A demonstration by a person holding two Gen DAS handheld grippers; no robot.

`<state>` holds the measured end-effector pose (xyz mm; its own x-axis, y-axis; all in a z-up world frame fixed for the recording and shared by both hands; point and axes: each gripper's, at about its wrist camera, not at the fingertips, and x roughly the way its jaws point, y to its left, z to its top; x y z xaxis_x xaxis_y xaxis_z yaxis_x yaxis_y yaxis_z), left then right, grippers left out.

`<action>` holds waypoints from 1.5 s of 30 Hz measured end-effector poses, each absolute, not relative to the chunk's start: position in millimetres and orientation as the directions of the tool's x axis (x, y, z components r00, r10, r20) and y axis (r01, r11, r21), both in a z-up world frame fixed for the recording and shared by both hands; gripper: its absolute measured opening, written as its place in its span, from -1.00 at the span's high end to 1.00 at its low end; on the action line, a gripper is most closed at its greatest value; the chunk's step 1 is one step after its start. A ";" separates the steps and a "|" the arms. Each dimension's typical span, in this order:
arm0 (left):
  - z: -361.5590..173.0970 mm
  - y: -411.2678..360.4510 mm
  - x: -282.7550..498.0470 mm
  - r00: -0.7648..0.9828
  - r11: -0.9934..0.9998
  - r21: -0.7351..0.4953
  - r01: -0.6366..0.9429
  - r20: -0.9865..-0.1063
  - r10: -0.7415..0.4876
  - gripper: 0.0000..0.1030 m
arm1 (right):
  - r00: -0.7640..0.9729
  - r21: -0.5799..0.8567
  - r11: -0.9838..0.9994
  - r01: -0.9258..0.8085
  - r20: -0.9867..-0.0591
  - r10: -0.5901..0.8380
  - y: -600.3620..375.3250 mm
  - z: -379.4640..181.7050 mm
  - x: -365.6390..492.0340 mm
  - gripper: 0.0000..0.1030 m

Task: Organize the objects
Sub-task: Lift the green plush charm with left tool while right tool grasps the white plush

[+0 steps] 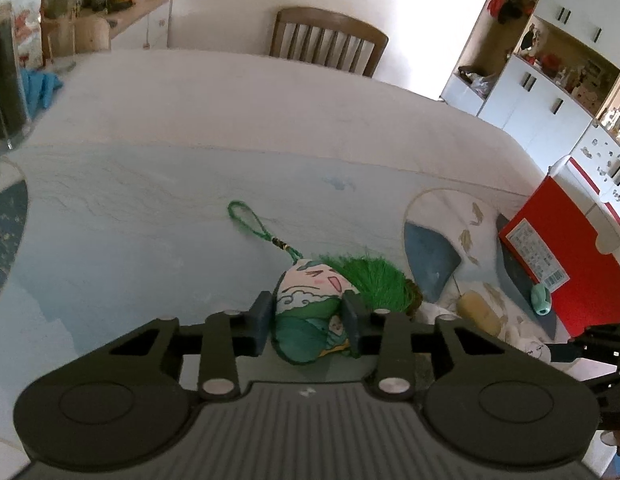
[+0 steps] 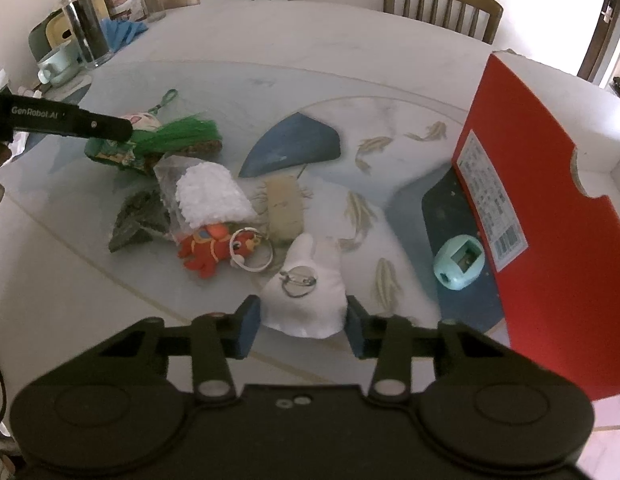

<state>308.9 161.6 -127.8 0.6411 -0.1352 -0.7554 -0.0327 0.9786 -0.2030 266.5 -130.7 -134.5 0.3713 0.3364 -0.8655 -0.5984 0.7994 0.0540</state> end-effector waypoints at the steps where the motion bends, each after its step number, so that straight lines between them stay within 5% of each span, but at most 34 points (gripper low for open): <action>1: -124.4 159.2 307.1 0.650 0.980 -0.196 -0.036 -0.750 -0.126 0.42 | 0.376 0.052 0.799 -0.599 -0.863 0.338 -131.0 -133.7 265.5 0.20; 9: -101.1 150.6 293.2 0.702 0.982 -0.180 -0.055 -0.707 -0.090 0.89 | 0.405 0.071 0.803 -0.592 -0.835 0.372 -140.9 -116.2 259.6 0.23; 19: -113.5 146.8 287.3 0.661 0.981 -0.186 -0.058 -0.743 -0.102 0.87 | 0.396 0.090 0.795 -0.600 -0.830 0.393 -154.0 -109.5 250.5 0.23; 23: -113.5 147.1 283.2 0.666 0.990 -0.126 -0.059 -0.744 -0.055 0.41 | 0.389 0.100 0.792 -0.602 -0.829 0.400 -158.2 -109.1 247.8 0.23; 25: -114.4 149.6 283.9 0.667 0.990 -0.125 -0.070 -0.744 -0.047 -0.24 | 0.388 0.101 0.791 -0.604 -0.829 0.402 -158.9 -108.7 247.6 0.23; 31: -127.0 150.5 297.3 0.632 0.990 -0.096 -0.103 -0.775 -0.009 -0.46 | 0.384 0.102 0.789 -0.605 -0.832 0.402 -159.5 -109.4 248.0 0.23; 45: -145.7 153.9 310.9 0.624 0.989 -0.073 -0.126 -0.781 0.022 -0.38 | 0.382 0.100 0.801 -0.590 -0.839 0.387 -163.5 -112.5 247.9 0.23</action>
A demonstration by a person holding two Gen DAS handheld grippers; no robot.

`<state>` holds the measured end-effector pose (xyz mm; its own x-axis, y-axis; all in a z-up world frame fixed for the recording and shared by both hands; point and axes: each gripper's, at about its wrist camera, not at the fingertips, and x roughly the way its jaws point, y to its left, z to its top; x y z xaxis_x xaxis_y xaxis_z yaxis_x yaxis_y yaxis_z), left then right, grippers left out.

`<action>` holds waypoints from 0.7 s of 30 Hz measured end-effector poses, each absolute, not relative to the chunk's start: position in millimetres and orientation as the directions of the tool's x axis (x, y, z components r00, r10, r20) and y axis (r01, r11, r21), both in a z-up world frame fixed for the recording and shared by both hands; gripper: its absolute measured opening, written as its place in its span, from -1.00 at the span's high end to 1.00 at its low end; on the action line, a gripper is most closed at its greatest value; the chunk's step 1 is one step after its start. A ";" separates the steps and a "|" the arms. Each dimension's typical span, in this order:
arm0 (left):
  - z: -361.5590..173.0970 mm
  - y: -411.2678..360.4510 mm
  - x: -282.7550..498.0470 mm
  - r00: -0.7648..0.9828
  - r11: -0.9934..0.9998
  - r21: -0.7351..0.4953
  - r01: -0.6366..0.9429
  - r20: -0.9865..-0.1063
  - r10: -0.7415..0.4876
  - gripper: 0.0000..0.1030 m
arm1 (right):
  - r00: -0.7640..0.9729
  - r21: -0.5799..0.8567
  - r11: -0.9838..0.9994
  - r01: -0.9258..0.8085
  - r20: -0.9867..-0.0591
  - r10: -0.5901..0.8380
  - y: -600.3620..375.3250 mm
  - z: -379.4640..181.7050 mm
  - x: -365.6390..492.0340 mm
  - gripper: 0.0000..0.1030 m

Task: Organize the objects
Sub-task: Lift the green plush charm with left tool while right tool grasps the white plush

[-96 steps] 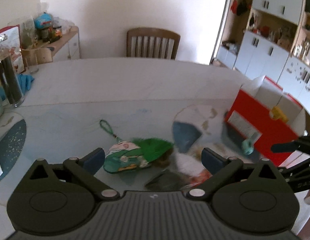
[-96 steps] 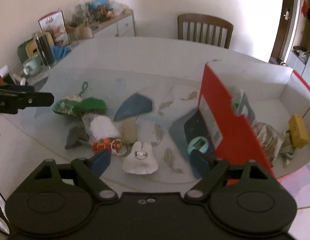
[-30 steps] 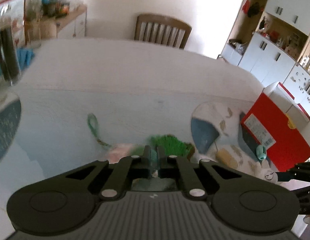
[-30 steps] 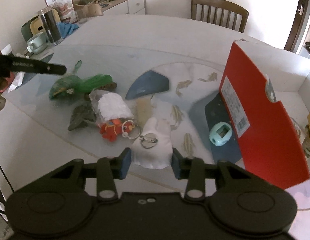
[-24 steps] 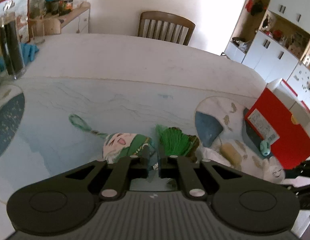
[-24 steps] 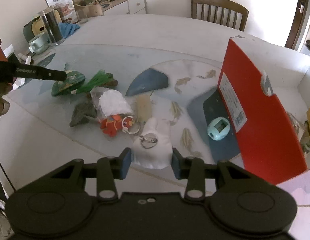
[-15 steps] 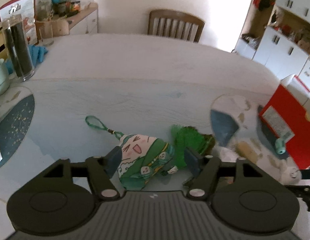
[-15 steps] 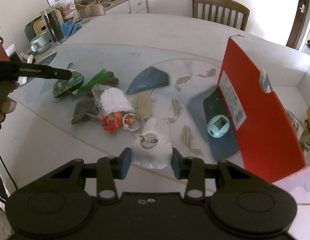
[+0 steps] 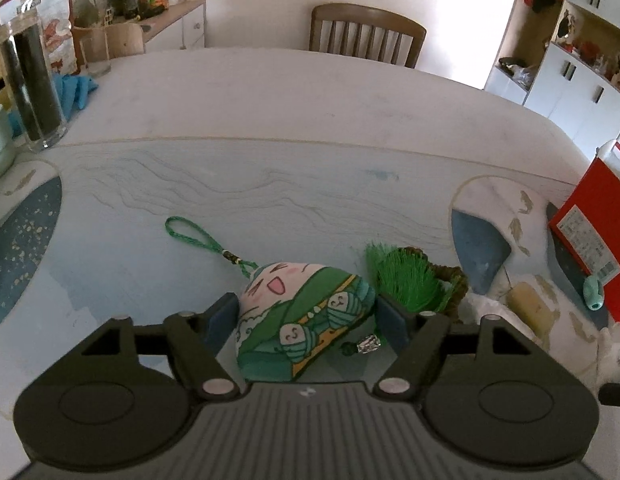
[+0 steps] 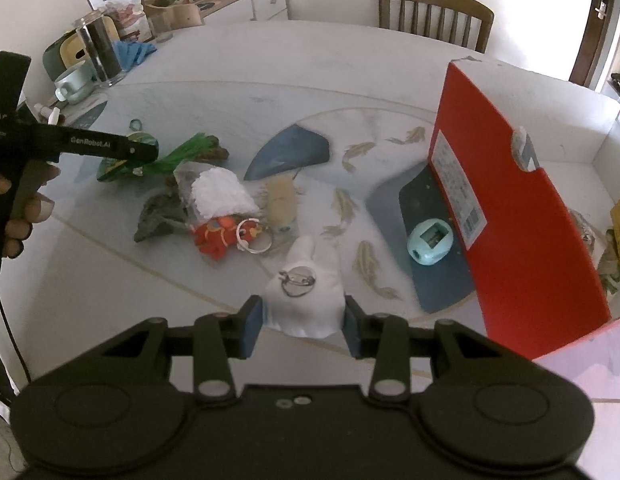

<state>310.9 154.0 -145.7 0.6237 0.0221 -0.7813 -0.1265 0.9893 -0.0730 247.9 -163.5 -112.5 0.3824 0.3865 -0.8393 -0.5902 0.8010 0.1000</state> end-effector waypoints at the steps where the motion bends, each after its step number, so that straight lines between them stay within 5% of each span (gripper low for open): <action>1: -145.6 154.0 310.2 0.625 0.989 -0.072 -0.127 -0.780 0.023 -0.33 | 0.383 0.100 0.801 -0.590 -0.839 0.387 -164.0 -112.2 247.9 0.23; 9: -127.5 151.0 300.4 0.646 0.985 -0.073 -0.154 -0.762 0.044 -0.21 | 0.408 0.100 0.801 -0.590 -0.819 0.403 -171.1 -97.7 248.4 0.23; 21: -33.0 85.7 289.1 0.723 0.997 -0.078 -0.019 -0.690 -0.041 -0.21 | 0.482 0.088 0.784 -0.615 -0.745 0.462 -201.8 -40.1 256.7 0.23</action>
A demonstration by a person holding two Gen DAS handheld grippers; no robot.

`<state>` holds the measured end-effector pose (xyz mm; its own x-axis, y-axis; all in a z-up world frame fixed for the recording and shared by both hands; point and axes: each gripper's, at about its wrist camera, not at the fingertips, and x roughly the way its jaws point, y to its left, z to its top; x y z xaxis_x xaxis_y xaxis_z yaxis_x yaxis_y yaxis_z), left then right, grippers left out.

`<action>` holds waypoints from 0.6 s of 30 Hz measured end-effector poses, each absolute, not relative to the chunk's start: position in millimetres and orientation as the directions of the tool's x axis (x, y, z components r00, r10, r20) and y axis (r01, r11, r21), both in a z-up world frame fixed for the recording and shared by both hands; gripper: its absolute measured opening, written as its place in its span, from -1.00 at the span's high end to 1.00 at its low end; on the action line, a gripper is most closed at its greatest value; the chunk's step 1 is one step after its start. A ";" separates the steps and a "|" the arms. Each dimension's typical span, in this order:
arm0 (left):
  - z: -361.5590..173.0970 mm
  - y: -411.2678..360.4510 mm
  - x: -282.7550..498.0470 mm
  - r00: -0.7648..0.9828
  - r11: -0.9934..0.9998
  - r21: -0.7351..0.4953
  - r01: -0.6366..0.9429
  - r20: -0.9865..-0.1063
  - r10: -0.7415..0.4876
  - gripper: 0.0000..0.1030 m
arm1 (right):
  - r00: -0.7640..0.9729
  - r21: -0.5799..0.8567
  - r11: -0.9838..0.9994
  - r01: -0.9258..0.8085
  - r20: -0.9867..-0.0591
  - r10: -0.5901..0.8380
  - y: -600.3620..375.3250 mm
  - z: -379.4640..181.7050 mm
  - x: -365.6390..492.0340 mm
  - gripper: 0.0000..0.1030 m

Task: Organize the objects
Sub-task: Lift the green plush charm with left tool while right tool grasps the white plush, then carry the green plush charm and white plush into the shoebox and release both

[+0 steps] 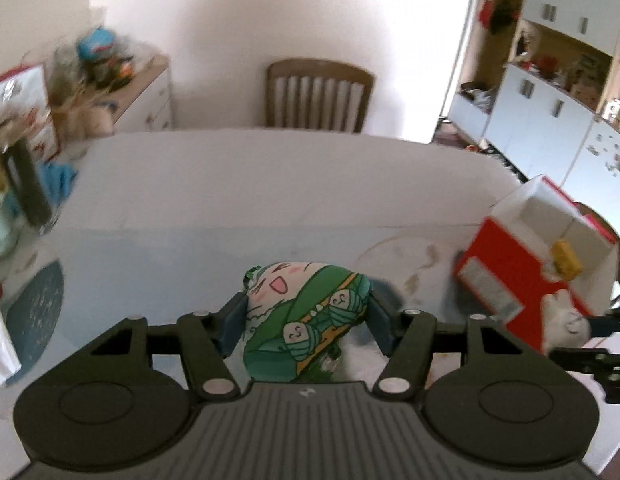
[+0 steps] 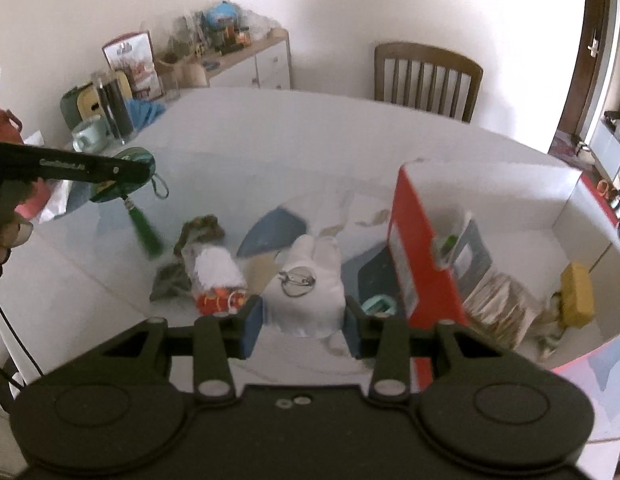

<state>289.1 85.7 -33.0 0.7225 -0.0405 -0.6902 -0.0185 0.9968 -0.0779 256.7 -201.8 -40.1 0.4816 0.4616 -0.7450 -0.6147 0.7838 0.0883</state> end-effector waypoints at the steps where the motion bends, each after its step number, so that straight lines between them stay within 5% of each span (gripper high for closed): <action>1: -26.3 78.4 290.1 0.730 0.997 -0.083 -0.004 -0.682 -0.054 -0.21 | 0.484 0.090 0.782 -0.616 -0.741 0.466 -205.0 -37.2 258.7 0.23; 18: 47.3 -82.6 357.6 0.808 0.972 -0.054 0.227 -0.546 -0.219 -0.22 | 0.560 0.070 0.819 -0.570 -0.696 0.449 -300.7 -16.0 318.9 0.23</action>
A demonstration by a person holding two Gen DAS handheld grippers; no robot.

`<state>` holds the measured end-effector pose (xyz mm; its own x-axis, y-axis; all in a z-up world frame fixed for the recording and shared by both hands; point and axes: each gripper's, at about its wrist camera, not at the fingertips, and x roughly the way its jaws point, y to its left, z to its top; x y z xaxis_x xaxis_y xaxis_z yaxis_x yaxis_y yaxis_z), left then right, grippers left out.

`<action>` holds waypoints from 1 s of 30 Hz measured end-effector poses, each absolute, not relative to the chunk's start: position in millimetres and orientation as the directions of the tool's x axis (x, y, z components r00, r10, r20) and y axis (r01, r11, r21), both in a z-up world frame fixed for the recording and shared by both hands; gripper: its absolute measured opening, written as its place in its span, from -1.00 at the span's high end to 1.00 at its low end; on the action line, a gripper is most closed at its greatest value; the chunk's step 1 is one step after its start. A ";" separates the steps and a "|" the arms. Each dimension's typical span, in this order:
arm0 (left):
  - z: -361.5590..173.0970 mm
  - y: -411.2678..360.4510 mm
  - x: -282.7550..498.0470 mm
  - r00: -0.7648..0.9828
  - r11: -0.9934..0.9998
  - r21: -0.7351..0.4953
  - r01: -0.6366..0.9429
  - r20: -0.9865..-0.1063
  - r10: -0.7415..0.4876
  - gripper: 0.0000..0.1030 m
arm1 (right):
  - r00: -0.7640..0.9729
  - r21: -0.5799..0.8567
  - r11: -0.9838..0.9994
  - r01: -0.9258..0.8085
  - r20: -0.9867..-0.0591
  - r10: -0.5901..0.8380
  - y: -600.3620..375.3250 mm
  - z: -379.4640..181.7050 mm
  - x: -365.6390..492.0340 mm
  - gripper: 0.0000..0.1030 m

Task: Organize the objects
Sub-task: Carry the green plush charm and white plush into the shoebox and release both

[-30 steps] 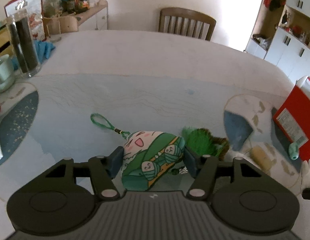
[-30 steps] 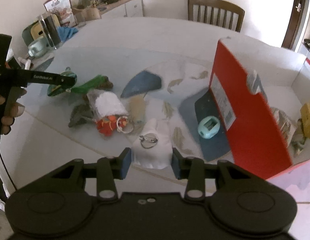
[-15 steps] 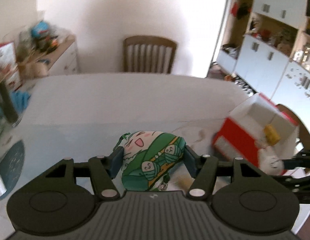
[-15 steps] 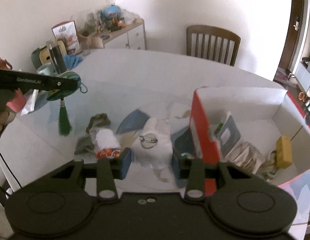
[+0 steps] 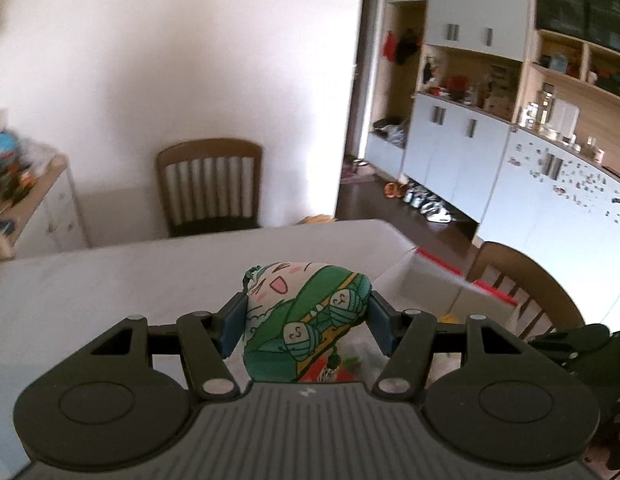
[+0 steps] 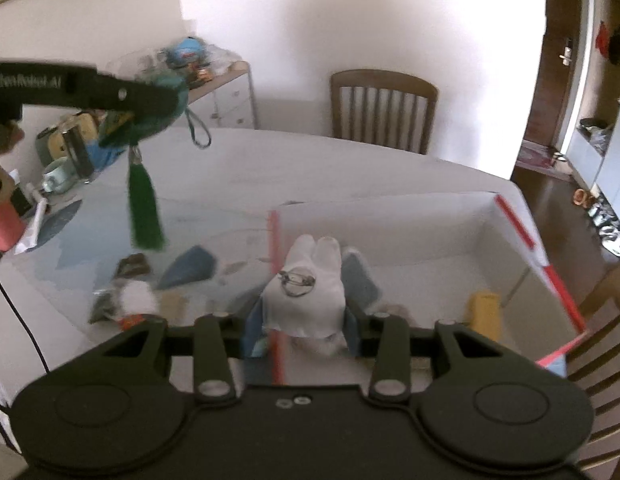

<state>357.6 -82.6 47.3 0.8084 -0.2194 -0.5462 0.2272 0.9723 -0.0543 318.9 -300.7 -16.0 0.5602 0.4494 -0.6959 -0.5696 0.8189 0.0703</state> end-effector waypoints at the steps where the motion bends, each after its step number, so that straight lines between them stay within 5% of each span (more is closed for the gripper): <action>1: 48.0 -94.1 363.9 0.807 0.969 -0.053 0.241 -0.544 -0.231 -0.22 | 0.563 0.069 0.821 -0.566 -0.696 0.447 -308.6 -17.4 323.0 0.23; 15: 11.9 -213.2 432.3 0.718 0.931 -0.060 0.359 -0.619 -0.317 -0.22 | 0.541 0.072 0.850 -0.521 -0.742 0.395 -377.4 -42.2 376.7 0.22; 30: -71.3 -252.0 495.3 0.604 0.935 -0.015 0.354 -0.759 -0.241 -0.22 | 0.390 0.125 0.849 -0.514 -0.847 0.361 -384.4 -83.6 422.6 0.21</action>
